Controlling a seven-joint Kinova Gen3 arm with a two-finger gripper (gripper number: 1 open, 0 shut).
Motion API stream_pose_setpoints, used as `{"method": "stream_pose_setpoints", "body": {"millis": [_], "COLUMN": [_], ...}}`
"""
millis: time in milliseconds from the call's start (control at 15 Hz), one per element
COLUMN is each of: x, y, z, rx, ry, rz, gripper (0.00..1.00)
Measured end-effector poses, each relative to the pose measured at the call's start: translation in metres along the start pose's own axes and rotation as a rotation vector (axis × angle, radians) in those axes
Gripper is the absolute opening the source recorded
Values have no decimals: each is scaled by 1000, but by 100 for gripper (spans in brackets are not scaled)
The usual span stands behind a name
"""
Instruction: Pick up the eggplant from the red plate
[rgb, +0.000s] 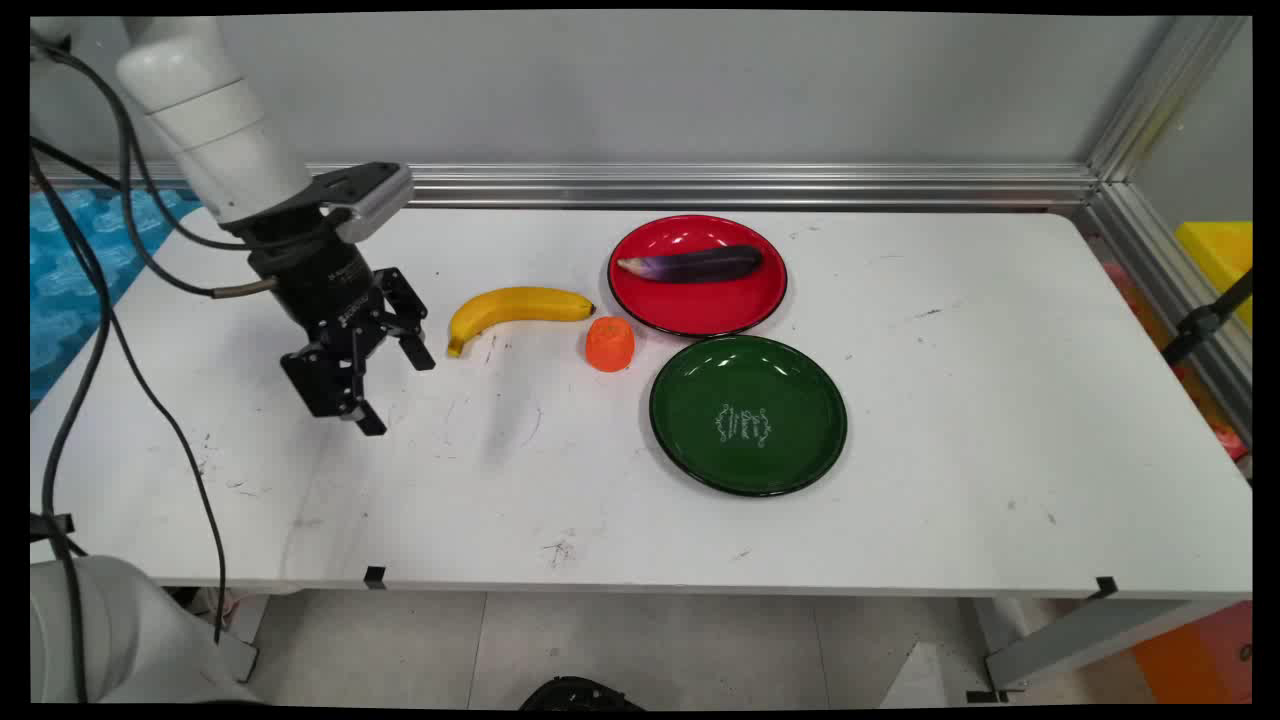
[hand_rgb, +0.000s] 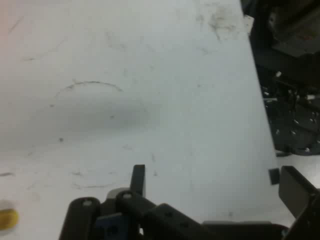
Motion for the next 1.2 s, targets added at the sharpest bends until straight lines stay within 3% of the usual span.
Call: {"method": "stream_pose_setpoints", "body": {"millis": [467,867,1200], "x": [27,83,111], "y": [-38,-106,-164], "z": [6,10,22], "rx": [63,168,250], "ry": [37,127,190], "rz": [-49,-58,-71], "gripper": [100,100,100]}}
